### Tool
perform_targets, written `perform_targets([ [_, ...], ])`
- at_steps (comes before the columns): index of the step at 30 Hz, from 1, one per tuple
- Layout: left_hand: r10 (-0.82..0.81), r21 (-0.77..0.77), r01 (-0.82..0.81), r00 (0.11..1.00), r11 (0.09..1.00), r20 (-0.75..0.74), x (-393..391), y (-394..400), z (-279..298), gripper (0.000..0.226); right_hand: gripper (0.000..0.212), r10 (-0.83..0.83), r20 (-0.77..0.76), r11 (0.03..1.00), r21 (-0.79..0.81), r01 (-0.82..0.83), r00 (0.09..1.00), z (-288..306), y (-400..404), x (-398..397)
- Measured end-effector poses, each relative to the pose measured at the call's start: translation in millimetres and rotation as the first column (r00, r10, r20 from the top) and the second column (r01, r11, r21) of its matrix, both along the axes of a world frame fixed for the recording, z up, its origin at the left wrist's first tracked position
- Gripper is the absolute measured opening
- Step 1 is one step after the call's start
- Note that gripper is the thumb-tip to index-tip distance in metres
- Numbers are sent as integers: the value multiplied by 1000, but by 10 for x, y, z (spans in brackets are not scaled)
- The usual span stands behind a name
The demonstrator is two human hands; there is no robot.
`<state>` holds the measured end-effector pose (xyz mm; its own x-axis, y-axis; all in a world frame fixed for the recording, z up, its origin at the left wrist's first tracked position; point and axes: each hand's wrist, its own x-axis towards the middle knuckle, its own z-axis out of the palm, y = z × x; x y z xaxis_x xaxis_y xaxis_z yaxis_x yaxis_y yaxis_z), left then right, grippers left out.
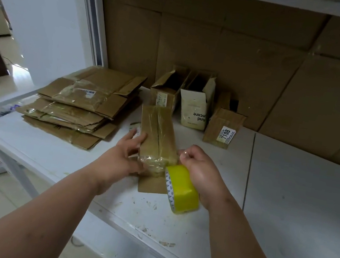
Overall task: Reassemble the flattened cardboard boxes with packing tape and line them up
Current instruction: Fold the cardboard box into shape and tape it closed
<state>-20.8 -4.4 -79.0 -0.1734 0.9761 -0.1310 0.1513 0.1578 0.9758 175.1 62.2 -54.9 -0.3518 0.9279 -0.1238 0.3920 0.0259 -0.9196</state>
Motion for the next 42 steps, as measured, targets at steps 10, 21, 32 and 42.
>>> perform_targets([
  [10,41,-1,-41,997,999,69,45,-140,-90,70,14,-43,-140,996,-84,32,989,6,-136,17],
  [21,143,-16,-143,977,990,158,113,-154,231,58,21,9,-273,991,-128,-46,962,116,-339,107],
  [32,-127,-134,116,989,984,-78,-91,-263,435,82,28,-142,-281,985,-134,107,949,141,-283,330],
  [42,70,-139,-61,996,988,63,121,-301,315,59,31,-70,-212,988,-151,38,975,53,-302,265],
])
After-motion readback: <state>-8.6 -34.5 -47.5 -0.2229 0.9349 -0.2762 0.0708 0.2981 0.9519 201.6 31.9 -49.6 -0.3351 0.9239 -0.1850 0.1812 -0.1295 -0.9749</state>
